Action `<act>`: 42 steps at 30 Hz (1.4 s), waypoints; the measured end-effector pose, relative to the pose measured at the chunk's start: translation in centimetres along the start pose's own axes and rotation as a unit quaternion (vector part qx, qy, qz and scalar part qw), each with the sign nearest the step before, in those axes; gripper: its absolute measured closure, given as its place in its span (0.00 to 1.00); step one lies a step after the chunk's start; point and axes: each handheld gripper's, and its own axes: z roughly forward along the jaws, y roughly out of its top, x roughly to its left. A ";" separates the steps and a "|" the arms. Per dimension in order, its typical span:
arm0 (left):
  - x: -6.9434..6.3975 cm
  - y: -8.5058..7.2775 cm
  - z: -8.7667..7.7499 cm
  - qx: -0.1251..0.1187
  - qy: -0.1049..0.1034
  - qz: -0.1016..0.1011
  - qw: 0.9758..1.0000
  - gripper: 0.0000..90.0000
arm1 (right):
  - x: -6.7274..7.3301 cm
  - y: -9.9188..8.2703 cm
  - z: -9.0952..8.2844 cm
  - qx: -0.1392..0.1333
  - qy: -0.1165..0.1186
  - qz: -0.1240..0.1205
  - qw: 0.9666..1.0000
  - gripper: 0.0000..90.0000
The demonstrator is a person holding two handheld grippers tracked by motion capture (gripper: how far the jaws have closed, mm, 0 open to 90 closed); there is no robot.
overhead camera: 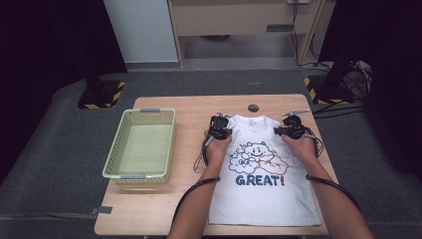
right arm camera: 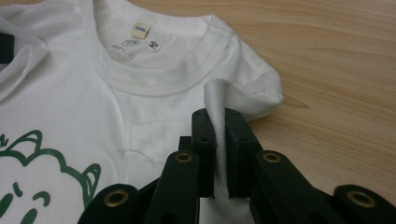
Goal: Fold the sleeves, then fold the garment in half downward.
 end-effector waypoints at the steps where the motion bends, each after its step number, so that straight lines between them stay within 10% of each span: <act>1: 0.0 0.0 -0.1 -0.003 0.000 -0.003 1.000 0.95 | 0.0 0.1 -0.1 -0.002 0.000 0.000 1.000 0.94; 28: -0.2 2.3 -3.6 -0.044 -0.002 0.020 0.999 0.95 | 0.3 2.5 -3.2 -0.041 0.008 -0.007 0.999 0.94; 42: -2.5 0.5 -9.2 -0.050 -0.011 0.057 0.997 0.95 | 2.6 1.2 -9.2 -0.065 0.025 -0.041 0.997 0.94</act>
